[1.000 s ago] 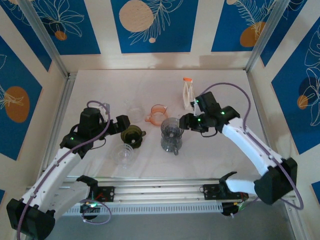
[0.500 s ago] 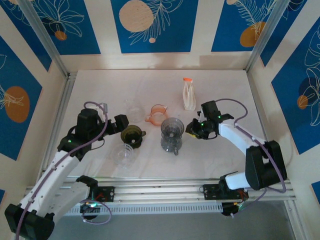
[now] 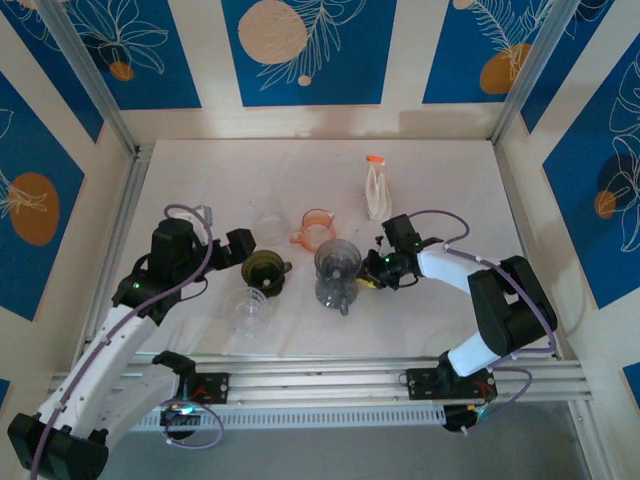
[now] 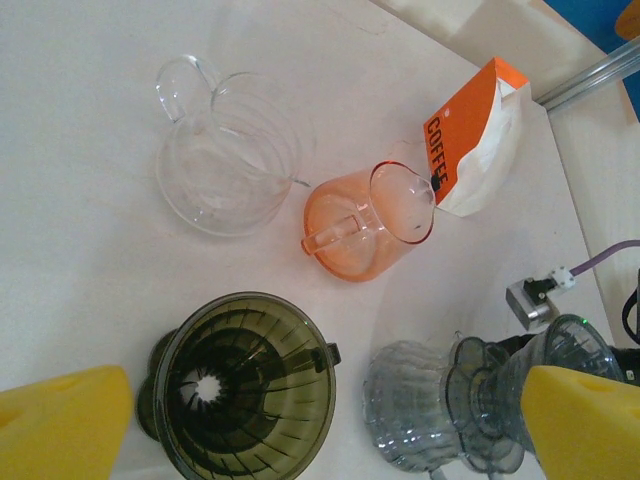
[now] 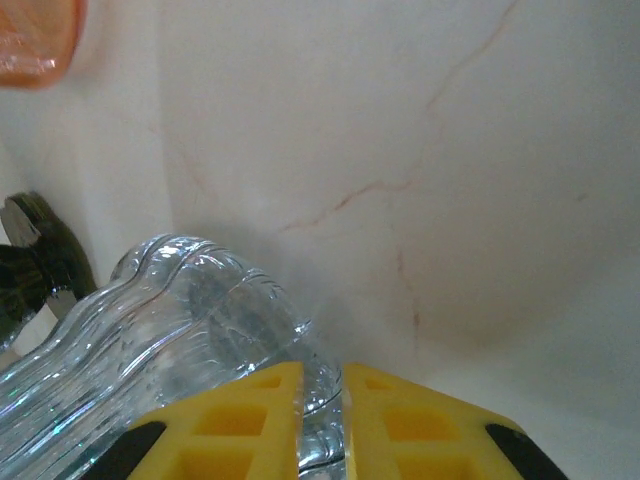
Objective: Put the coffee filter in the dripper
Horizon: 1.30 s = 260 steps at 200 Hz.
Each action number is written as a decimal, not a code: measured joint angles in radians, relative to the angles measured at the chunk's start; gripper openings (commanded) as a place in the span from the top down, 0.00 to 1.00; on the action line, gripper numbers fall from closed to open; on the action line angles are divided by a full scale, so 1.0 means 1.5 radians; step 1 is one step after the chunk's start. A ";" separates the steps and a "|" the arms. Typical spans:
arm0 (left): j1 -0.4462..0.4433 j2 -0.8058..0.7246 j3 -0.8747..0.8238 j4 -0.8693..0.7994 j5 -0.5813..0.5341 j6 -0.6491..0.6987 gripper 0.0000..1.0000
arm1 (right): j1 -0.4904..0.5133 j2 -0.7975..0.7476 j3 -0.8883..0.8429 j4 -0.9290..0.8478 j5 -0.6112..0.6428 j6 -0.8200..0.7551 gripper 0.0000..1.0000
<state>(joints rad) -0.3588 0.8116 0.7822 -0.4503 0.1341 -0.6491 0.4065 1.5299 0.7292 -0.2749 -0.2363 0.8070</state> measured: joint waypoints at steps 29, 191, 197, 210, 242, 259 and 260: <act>0.000 0.000 0.000 0.000 -0.003 0.000 0.00 | 0.042 0.000 -0.006 0.020 0.000 0.023 0.82; 0.000 -0.001 -0.015 0.032 -0.035 0.003 0.00 | -0.014 -0.077 0.363 -0.198 0.284 -0.146 0.68; 0.000 -0.001 -0.015 0.032 -0.036 0.004 0.00 | -0.020 -0.054 0.388 -0.202 0.294 -0.155 0.70; 0.000 -0.001 -0.015 0.034 -0.038 0.004 0.00 | -0.034 0.003 0.440 -0.211 0.316 -0.173 0.75; 0.000 -0.001 -0.015 0.035 -0.039 0.009 0.00 | -0.060 0.147 0.557 -0.250 0.355 -0.215 0.80; 0.000 -0.001 -0.015 0.036 -0.039 0.013 0.00 | -0.067 0.202 0.600 -0.264 0.370 -0.233 0.79; 0.000 -0.001 -0.015 0.036 -0.039 0.013 0.00 | -0.067 0.206 0.604 -0.265 0.371 -0.235 0.79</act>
<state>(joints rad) -0.3588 0.8104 0.7597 -0.3969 0.0757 -0.6292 0.3054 1.8389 1.6348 -0.6727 0.3199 0.4549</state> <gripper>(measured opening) 0.998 0.204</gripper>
